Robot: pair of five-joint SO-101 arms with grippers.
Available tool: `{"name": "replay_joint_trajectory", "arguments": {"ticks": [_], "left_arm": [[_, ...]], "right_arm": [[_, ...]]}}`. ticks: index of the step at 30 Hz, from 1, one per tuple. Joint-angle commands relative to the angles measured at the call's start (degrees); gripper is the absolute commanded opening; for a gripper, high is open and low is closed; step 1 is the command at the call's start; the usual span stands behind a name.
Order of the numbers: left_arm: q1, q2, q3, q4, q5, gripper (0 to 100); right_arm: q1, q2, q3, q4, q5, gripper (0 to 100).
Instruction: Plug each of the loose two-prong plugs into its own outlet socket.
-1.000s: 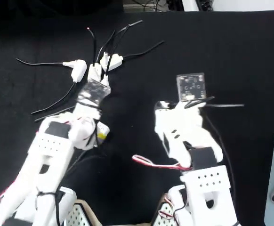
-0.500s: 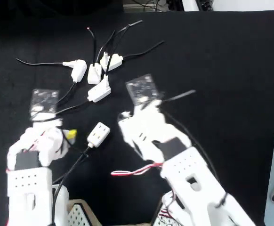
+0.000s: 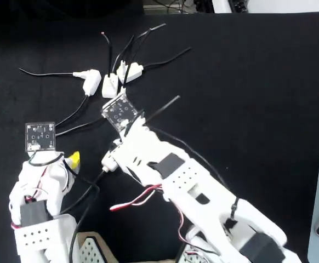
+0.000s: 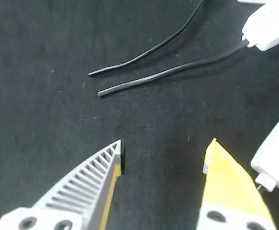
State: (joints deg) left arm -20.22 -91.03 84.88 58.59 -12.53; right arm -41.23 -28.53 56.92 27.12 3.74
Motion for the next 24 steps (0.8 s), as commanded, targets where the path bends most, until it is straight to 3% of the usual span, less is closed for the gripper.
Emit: {"name": "replay_joint_trajectory", "arguments": {"ticks": [1,11,24], "left_arm": [[-0.6,-3.3,0.0,0.7,0.4,27],[-0.6,-3.8,0.0,2.5,0.4,27],[-0.6,-3.9,0.0,2.6,0.4,27]], "right_arm": [[-0.5,2.2,-2.2,-2.9,3.8,1.2],[-0.4,11.1,-2.2,-9.3,7.8,1.2],[-0.4,16.5,-3.6,-7.8,7.9,1.2]]}}
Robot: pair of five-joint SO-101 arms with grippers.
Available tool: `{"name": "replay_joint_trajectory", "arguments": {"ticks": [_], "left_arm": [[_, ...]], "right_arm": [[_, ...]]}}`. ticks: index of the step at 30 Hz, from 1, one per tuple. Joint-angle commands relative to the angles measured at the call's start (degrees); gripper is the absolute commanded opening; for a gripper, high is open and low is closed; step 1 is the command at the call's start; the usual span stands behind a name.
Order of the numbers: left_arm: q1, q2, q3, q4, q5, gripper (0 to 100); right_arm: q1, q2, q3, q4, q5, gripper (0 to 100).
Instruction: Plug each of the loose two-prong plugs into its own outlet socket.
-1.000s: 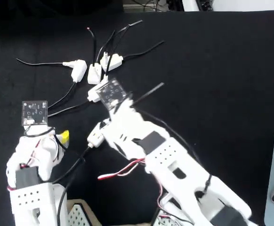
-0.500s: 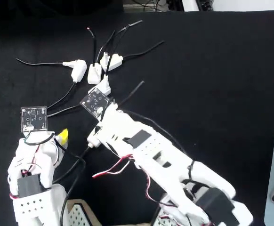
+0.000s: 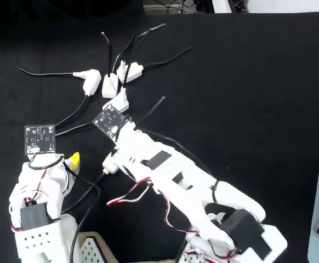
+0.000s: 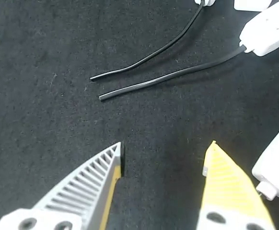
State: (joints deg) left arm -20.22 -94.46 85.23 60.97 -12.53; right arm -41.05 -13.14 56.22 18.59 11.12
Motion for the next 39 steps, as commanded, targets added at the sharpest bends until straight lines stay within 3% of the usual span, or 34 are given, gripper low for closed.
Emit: {"name": "replay_joint_trajectory", "arguments": {"ticks": [1,9,16,24,27,32,35,39], "left_arm": [[-0.6,-0.4,-0.4,0.3,0.4,27],[-0.6,-0.4,-0.4,0.4,0.4,27],[-0.6,-0.4,-0.4,0.4,0.4,27],[-0.6,-0.4,-0.4,0.4,0.4,27],[-0.6,-0.4,-0.4,0.4,0.4,27],[-0.7,-0.4,-0.4,0.4,0.4,28],[-0.7,-0.4,-0.4,0.4,0.5,28],[-0.7,-0.4,0.4,-0.3,0.5,28]], "right_arm": [[-0.5,2.0,-2.9,0.6,0.5,1.2],[-0.3,7.5,-5.9,0.2,0.5,1.2],[8.1,7.9,-13.2,-5.5,0.6,1.2],[15.6,18.9,-21.8,-14.5,8.7,1.5],[16.6,23.8,-25.2,-14.3,8.6,3.1],[16.4,22.3,-25.8,-8.6,8.5,16.6],[16.4,18.2,-25.7,-5.3,8.5,14.4],[16.4,10.8,-24.8,1.3,8.5,4.1]]}}
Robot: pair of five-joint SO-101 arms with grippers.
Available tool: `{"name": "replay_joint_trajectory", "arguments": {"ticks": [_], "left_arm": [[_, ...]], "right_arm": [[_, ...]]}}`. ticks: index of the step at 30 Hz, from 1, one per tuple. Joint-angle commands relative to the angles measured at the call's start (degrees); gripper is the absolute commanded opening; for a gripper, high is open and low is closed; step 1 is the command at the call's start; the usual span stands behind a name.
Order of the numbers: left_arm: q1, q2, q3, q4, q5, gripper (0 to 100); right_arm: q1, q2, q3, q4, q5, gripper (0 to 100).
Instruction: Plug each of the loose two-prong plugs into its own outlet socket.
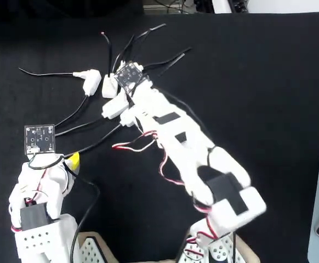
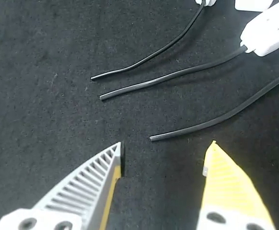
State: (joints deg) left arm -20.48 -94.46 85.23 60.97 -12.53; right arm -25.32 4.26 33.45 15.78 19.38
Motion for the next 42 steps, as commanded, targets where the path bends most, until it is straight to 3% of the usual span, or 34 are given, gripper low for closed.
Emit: {"name": "replay_joint_trajectory", "arguments": {"ticks": [1,7,13,19,27,32,37,42], "left_arm": [[-0.4,-0.4,0.7,-0.7,0.5,28],[-0.4,-0.4,0.8,-1.3,0.5,27],[0.0,-0.4,0.8,-1.1,0.9,26],[0.2,-0.5,0.2,-1.3,2.5,2],[0.2,-0.5,0.2,-1.5,2.8,3],[0.3,-0.5,0.9,-3.6,2.8,3],[4.8,-0.5,1.7,-3.6,2.8,3],[7.9,-0.5,2.8,-4.4,2.6,3]], "right_arm": [[0.7,-8.7,-1.7,6.1,0.3,1.0],[0.7,-21.9,4.2,16.6,0.3,1.2],[0.9,-38.8,20.4,18.1,0.1,1.2],[2.6,-56.9,33.9,22.2,-10.5,1.2],[7.8,-80.2,50.7,22.9,-17.1,1.2],[10.0,-98.0,61.6,23.6,-17.3,1.2],[11.7,-111.8,62.7,36.9,-17.7,1.2],[12.0,-111.1,63.1,40.0,-17.7,1.2]]}}
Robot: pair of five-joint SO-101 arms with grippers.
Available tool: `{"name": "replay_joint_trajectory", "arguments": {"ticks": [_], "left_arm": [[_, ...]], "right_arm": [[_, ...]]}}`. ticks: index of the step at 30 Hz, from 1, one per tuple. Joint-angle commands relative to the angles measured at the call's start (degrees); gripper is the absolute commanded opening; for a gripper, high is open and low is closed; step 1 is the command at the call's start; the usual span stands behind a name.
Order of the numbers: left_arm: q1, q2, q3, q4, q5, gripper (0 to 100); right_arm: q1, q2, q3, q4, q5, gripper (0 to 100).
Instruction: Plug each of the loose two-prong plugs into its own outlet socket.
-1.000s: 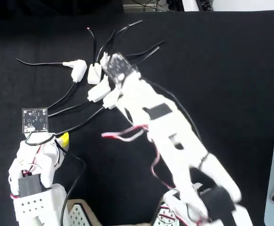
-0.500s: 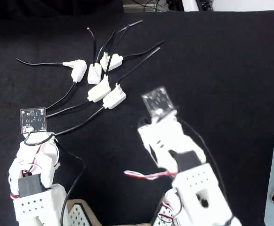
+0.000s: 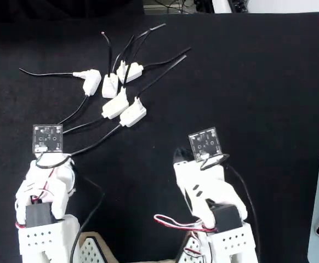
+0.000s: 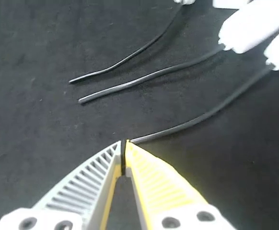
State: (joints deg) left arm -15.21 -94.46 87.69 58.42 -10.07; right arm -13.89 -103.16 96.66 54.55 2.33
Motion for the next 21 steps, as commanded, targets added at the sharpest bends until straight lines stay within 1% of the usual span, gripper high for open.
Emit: {"name": "replay_joint_trajectory", "arguments": {"ticks": [1,4,7,9,11,17,21], "left_arm": [[2.8,-0.5,0.6,-2.0,0.2,3],[3.1,-0.5,1.2,-2.0,-0.1,3],[6.4,-0.5,2.6,-2.1,-0.3,3],[9.1,-0.5,4.0,-3.1,-2.1,3],[10.3,-0.5,5.7,-5.1,-3.3,3],[10.7,-0.4,10.2,-12.8,-3.4,3],[10.8,-0.4,10.2,-13.0,-3.3,3]], "right_arm": [[0.6,-3.5,-0.1,2.0,-0.6,1.2],[0.6,-4.4,-0.1,4.7,-0.6,1.2],[0.6,-5.1,-0.2,7.2,-0.6,1.2],[0.6,-5.1,-0.2,8.7,-0.5,1.2],[0.6,-5.1,-0.2,10.5,-0.5,1.2],[0.6,-5.1,-0.2,13.5,-0.2,1.2],[0.6,-5.1,-0.2,15.0,-0.1,1.3]]}}
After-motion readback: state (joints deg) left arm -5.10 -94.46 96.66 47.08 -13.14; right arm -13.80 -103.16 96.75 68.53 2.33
